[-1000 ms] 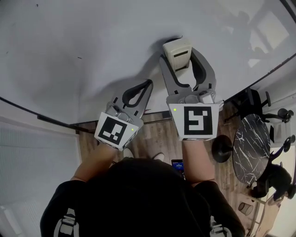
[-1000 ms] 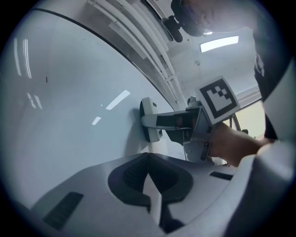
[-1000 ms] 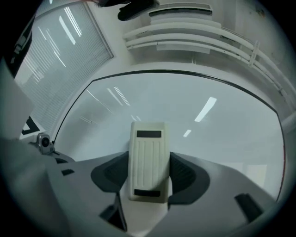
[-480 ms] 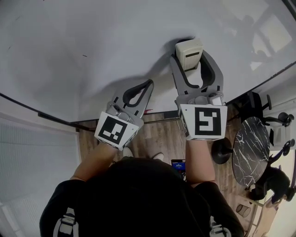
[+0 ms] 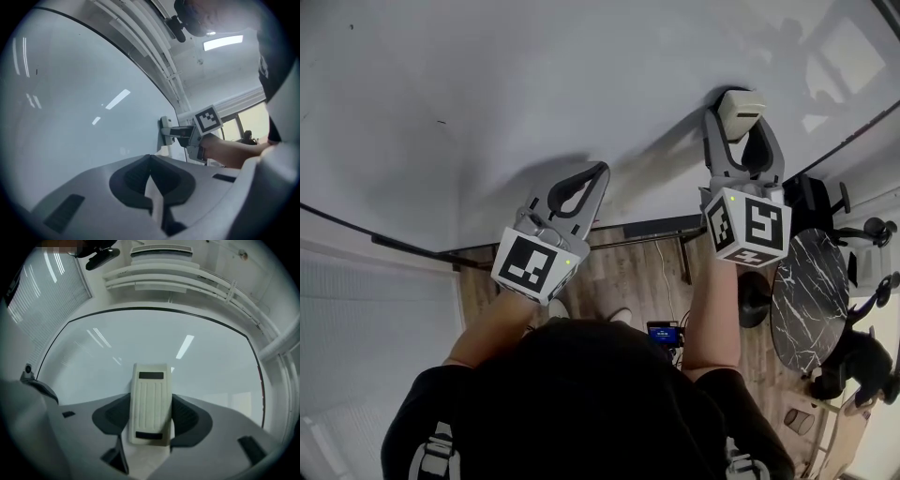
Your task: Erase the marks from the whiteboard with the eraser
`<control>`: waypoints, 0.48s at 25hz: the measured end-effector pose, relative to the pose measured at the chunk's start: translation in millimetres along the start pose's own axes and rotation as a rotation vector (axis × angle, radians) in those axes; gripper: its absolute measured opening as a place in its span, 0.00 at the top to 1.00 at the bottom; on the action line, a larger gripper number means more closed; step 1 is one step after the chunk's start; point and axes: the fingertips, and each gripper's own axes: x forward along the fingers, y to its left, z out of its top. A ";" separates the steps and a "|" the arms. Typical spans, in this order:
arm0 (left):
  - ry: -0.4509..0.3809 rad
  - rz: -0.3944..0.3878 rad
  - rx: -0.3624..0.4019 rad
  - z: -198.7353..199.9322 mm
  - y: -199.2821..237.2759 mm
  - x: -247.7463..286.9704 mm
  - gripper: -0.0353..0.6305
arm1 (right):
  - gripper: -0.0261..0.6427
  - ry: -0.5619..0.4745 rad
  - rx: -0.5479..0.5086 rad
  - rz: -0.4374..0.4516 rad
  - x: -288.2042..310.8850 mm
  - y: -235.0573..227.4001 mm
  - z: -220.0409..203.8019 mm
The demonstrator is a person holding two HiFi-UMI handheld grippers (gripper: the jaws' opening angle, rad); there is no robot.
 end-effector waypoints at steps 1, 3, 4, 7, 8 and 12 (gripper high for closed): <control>0.002 -0.002 -0.001 -3.0 -1.1 1.2 0.94 | 0.58 0.005 0.013 -0.009 -0.1 -9.1 -6.4; 0.002 -0.005 -0.005 -7.8 -2.3 3.3 0.94 | 0.58 0.012 0.035 -0.017 0.9 -21.6 -15.7; 0.004 -0.006 -0.007 -9.7 -3.3 4.3 0.94 | 0.58 0.014 0.041 -0.019 1.4 -26.3 -18.3; 0.010 -0.007 -0.016 -15.6 -9.8 6.4 0.94 | 0.58 0.014 0.044 -0.011 -1.2 -34.1 -23.5; 0.011 -0.007 -0.018 -18.9 -12.0 6.0 0.94 | 0.58 0.013 0.043 -0.003 -3.8 -33.7 -25.0; 0.012 -0.001 -0.020 -25.3 -7.8 4.0 0.94 | 0.58 -0.001 0.045 0.055 -15.7 -23.1 -19.4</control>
